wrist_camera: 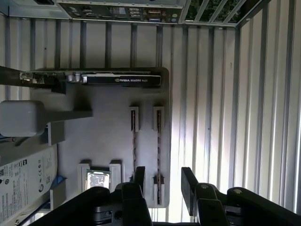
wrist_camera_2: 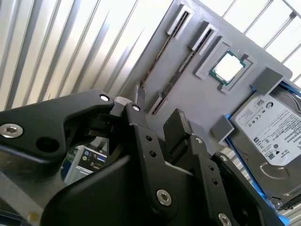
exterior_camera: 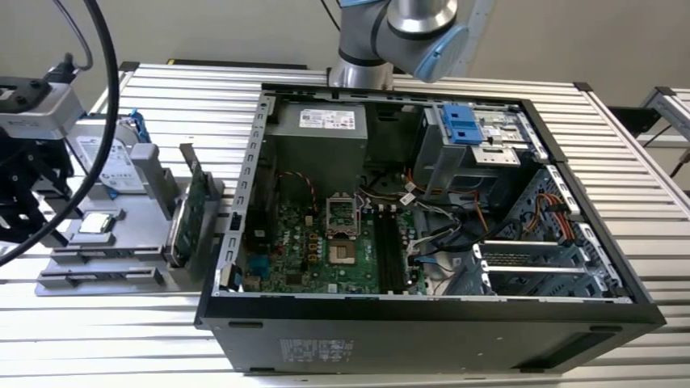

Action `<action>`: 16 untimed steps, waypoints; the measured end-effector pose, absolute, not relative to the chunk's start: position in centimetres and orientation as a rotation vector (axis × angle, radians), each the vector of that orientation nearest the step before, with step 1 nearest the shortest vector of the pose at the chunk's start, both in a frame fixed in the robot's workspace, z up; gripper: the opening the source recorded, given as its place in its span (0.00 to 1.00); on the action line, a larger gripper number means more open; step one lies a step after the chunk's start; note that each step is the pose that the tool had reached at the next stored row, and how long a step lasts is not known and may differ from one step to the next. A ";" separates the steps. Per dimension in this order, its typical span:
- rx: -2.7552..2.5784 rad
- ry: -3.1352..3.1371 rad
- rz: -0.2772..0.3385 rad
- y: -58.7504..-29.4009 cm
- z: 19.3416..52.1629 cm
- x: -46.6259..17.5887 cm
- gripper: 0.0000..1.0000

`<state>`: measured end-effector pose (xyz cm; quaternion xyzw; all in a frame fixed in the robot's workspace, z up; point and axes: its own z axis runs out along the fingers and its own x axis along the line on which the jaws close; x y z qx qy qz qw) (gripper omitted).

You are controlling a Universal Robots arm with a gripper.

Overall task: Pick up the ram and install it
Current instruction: 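Pick up the ram and move it above insertion slot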

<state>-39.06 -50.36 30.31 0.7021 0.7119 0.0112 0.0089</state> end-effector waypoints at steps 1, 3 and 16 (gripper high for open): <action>2.192 2.225 0.035 -50.4 30.3 -39.1 1.00; 2.190 2.227 0.035 -50.5 30.2 -39.1 1.00; 2.179 2.237 0.033 -50.8 29.5 -39.1 1.00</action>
